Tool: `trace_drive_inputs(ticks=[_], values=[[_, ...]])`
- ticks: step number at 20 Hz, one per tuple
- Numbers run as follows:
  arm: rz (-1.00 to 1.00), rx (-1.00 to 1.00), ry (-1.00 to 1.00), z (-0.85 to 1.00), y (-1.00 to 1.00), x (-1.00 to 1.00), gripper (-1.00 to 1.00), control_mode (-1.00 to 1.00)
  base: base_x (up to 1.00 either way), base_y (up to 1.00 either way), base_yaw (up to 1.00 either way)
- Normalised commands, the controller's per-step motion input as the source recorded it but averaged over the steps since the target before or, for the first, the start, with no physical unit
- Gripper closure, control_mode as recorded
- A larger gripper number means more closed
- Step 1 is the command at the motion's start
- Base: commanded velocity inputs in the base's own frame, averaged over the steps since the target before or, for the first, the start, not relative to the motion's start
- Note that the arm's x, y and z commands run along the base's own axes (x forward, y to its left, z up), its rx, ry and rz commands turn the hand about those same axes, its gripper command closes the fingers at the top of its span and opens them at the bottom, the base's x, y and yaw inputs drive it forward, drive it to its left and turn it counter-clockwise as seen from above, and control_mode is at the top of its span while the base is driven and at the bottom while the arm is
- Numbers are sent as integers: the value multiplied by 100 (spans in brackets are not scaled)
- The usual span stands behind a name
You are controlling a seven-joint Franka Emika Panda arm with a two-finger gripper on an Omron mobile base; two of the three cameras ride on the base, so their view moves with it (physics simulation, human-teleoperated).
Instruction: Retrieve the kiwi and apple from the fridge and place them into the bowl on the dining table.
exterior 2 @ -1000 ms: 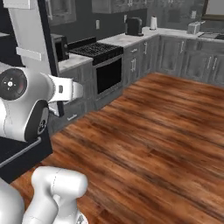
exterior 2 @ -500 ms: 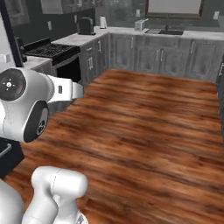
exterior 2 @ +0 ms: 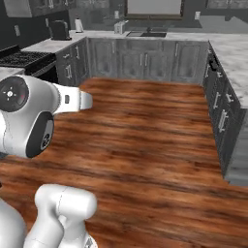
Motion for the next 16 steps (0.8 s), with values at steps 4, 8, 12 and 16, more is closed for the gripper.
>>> trace_drive_inputs(ticks=[4,8,12,16], values=[[0,0,0,0,0,0,100,100,40,-48,-19],[0,0,0,0,0,0,100,100,58,-77,-15],[0,0,0,0,0,0,100,100,87,-100,-11],[0,0,0,0,0,0,100,100,100,-100,-8]])
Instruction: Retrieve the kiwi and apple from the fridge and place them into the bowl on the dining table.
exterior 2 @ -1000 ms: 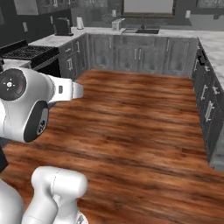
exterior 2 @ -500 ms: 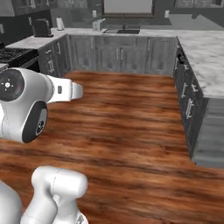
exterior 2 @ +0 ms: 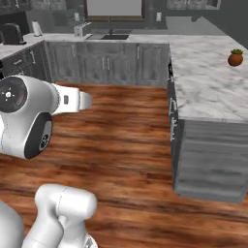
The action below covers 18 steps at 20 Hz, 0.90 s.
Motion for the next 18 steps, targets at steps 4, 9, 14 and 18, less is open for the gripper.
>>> trace_drive_inputs(ticks=[4,9,14,18], values=[[0,0,0,0,0,0,100,100,100,-100,-6],[0,0,0,0,0,0,100,100,100,-100,-5],[0,0,0,0,0,0,100,100,98,-100,-5],[0,0,0,0,0,0,100,100,74,-100,-4]])
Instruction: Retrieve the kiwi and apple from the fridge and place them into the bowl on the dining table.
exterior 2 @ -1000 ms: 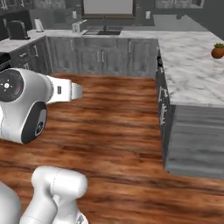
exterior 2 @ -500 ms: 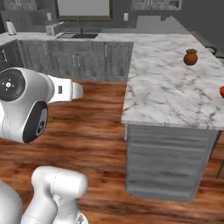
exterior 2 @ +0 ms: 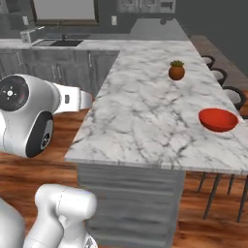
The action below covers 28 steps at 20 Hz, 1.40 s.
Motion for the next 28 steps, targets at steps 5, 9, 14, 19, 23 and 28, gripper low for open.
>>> trace_drive_inputs(ticks=[5,9,14,19,23,28], values=[[0,0,0,0,0,0,100,100,56,-100,-2],[0,0,0,0,0,0,100,100,40,-100,0],[0,0,0,0,0,0,100,100,17,-100,0],[0,0,0,0,0,0,100,100,24,-100,0],[0,0,0,0,0,0,100,100,34,-100,0],[0,0,0,0,0,0,100,100,49,-93,5]])
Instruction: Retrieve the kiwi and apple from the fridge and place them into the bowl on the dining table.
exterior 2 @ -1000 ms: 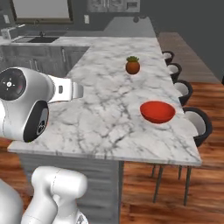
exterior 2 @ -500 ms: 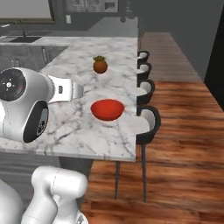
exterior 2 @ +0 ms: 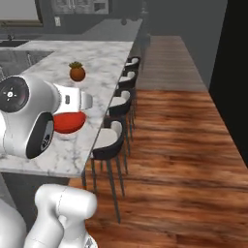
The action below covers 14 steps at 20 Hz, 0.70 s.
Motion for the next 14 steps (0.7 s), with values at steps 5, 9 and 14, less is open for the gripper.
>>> trace_drive_inputs(ticks=[5,9,14], values=[[0,0,0,0,0,0,100,100,67,-49,17],[0,0,0,0,0,0,100,100,77,-19,29],[0,0,0,0,0,0,100,100,82,0,46]])
